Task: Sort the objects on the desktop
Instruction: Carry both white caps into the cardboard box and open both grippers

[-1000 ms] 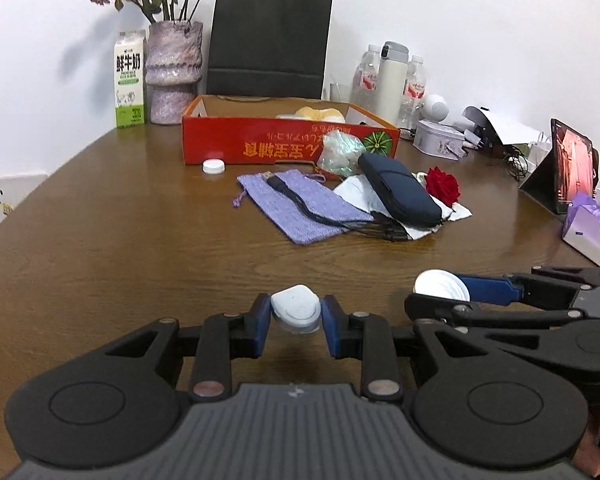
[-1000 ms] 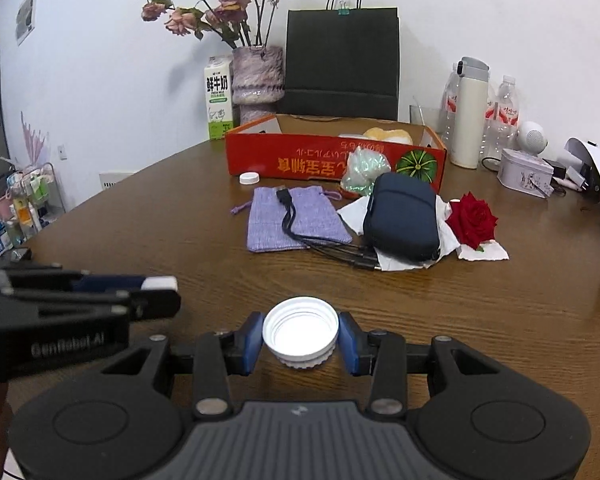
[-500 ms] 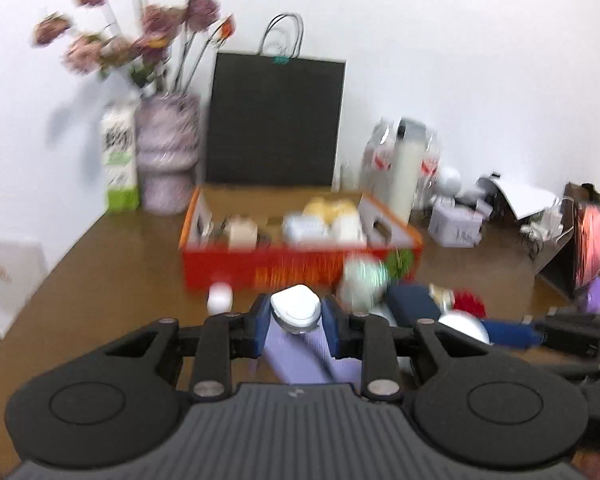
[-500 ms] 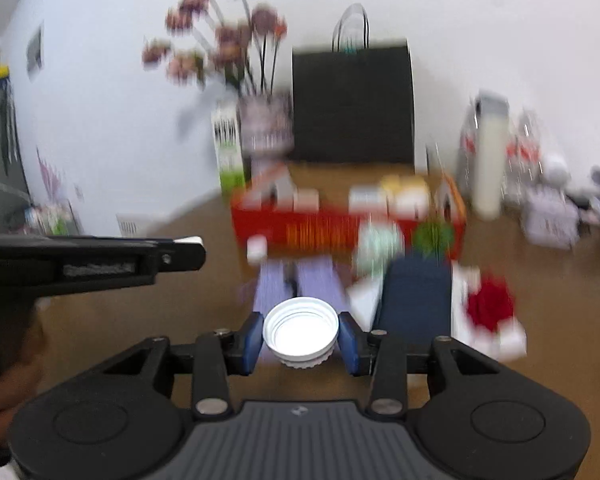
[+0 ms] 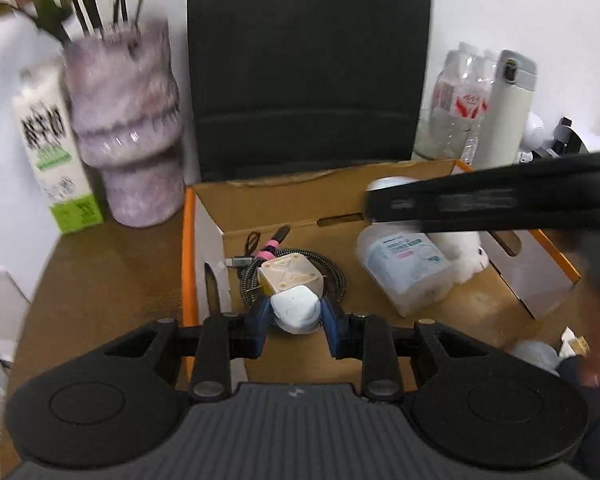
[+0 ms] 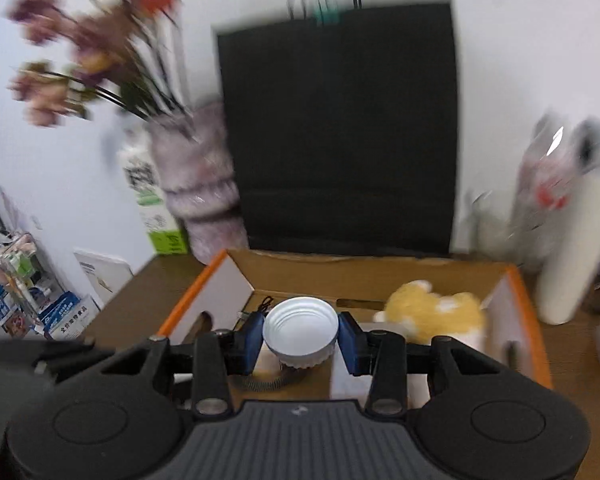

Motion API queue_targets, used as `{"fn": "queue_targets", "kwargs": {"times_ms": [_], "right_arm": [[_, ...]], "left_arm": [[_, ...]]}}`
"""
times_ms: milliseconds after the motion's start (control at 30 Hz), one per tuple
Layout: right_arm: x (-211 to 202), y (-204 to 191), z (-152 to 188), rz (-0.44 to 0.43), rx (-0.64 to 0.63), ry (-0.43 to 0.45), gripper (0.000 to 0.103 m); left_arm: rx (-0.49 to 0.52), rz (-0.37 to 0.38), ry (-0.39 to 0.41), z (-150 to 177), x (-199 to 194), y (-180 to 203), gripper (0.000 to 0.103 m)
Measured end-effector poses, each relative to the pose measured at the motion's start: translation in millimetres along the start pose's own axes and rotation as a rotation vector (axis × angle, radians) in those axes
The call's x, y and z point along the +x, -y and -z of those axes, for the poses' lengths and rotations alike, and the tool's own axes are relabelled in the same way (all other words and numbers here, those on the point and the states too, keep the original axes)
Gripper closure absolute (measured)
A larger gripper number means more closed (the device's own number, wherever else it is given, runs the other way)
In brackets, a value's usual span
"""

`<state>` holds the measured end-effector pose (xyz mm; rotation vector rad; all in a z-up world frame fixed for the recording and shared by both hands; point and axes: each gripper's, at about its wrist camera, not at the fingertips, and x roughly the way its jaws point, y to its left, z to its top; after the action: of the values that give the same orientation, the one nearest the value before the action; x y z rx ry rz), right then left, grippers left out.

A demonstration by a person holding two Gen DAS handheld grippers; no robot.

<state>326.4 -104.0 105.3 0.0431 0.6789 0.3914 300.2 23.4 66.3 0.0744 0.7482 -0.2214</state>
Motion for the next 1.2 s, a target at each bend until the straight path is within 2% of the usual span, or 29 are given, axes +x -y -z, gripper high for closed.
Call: {"fn": "queue_targets", "kwargs": {"times_ms": [133, 200, 333, 367, 400, 467, 500, 600, 733, 833, 900, 1000, 1067, 1133, 1200], "right_arm": [[78, 3, -13, 0.027, 0.019, -0.120, 0.064], [102, 6, -12, 0.045, 0.025, -0.168, 0.060], [108, 14, -10, 0.064, 0.038, -0.169, 0.056], [103, 16, -11, 0.059, 0.041, -0.163, 0.056], [97, 17, -11, 0.058, 0.038, -0.159, 0.056], [80, 22, -12, 0.072, 0.028, -0.146, 0.055], [70, 25, -11, 0.081, 0.026, -0.138, 0.052], [37, 31, 0, 0.091, 0.033, -0.102, 0.041], [-15, 36, 22, 0.119, 0.011, -0.072, 0.041], [-58, 39, 37, 0.125, 0.018, -0.032, 0.036], [-88, 39, 51, 0.125, 0.026, 0.003, 0.031], [-135, 34, 84, 0.107, 0.016, 0.061, 0.027], [-160, 28, 111, 0.092, 0.007, 0.091, 0.022], [-185, 22, 147, 0.062, 0.006, 0.120, 0.020], [-204, 13, 182, 0.061, -0.010, 0.124, 0.020]], "left_arm": [[-0.028, 0.004, -0.024, -8, 17, -16, 0.057], [-0.053, 0.015, -0.016, -12, 20, -25, 0.057], [-0.092, 0.007, -0.012, -21, 20, -33, 0.056], [-0.104, 0.007, -0.013, -22, 18, -32, 0.052], [-0.115, 0.011, -0.015, -22, 14, -31, 0.047], [-0.135, 0.006, 0.006, -21, 6, -29, 0.019], [-0.131, -0.002, 0.021, -19, 0, -26, 0.017], [-0.099, -0.022, 0.022, -14, -11, -14, 0.016], [-0.144, -0.032, 0.030, -5, -38, 0, 0.014], [-0.131, -0.064, 0.090, 9, -69, 13, 0.000], [-0.138, -0.074, 0.142, 24, -94, 22, 0.000], [-0.177, -0.071, 0.193, 59, -128, 30, 0.000], [-0.219, -0.058, 0.235, 97, -148, 37, 0.000], [-0.218, -0.043, 0.227, 136, -161, 45, 0.000], [-0.206, -0.059, 0.218, 173, -172, 55, 0.000]]}}
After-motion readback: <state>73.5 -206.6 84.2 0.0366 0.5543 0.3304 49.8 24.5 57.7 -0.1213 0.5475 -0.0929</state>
